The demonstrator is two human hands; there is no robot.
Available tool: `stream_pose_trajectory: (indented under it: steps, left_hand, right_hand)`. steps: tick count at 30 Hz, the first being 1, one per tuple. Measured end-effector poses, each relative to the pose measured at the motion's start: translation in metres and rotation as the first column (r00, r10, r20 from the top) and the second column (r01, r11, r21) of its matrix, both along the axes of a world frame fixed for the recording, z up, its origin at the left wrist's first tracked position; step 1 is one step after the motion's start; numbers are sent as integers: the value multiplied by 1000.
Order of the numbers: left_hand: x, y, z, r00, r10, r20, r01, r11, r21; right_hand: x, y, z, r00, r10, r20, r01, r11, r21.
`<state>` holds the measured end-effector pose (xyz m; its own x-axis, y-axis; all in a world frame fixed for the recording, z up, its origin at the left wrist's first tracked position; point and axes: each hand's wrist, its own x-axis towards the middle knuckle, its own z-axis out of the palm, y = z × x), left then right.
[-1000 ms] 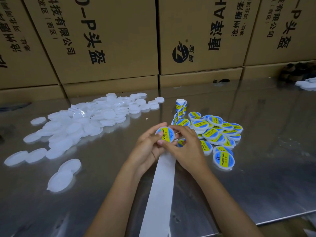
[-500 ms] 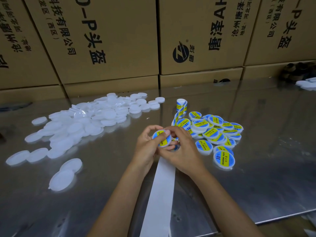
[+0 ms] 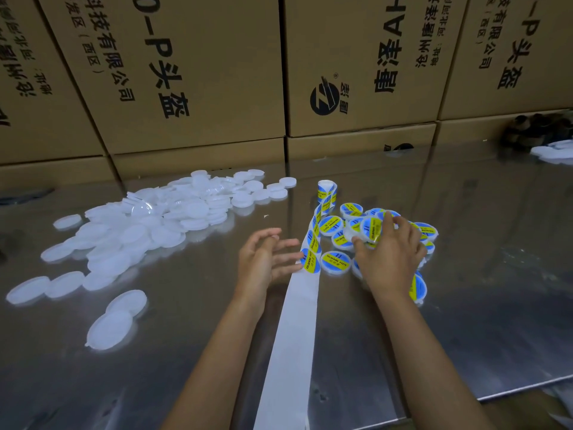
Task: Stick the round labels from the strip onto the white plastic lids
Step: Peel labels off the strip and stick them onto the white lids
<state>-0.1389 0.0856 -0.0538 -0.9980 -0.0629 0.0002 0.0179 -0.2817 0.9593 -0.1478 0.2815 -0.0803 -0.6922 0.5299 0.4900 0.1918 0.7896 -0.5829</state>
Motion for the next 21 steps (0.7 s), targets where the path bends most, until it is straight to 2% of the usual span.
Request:
stream_pose_trajectory:
  steps: [4,10,14,16,17,18,20,21]
  left_hand:
    - [0,-2,0,999,34,13,-34,999,16]
    - [-2,-5,-1,997,77,21,-77,997,7]
    - [-1,-6,1,992,128,5,-127,988,-93]
    - [0,-11,3,985,171,-35,-175,957,-233]
    - [0,-17,3,979,191,-68,-203,911,-359]
    - [2,-25,3,973,206,-99,-228,827,-514]
    - [7,-47,2,961,251,-120,-241,539,-807]
    - [11,-59,2,954,285,-95,-207,393,-896]
  right_hand:
    - [1,-4,0,997,52,-55,-48,997,66]
    - [8,-28,1,939,297,-174,-267,947,180]
    - [14,-47,-4,885,453,-109,-417,874,250]
    - [15,-50,-6,869,494,-37,-468,843,264]
    - [14,-50,-6,867,498,-16,-476,838,265]
    - [14,-50,-7,869,495,-4,-476,839,264]
    - [13,-49,-6,874,485,-1,-469,846,254]
    - [12,-49,-6,876,482,-5,-466,850,246]
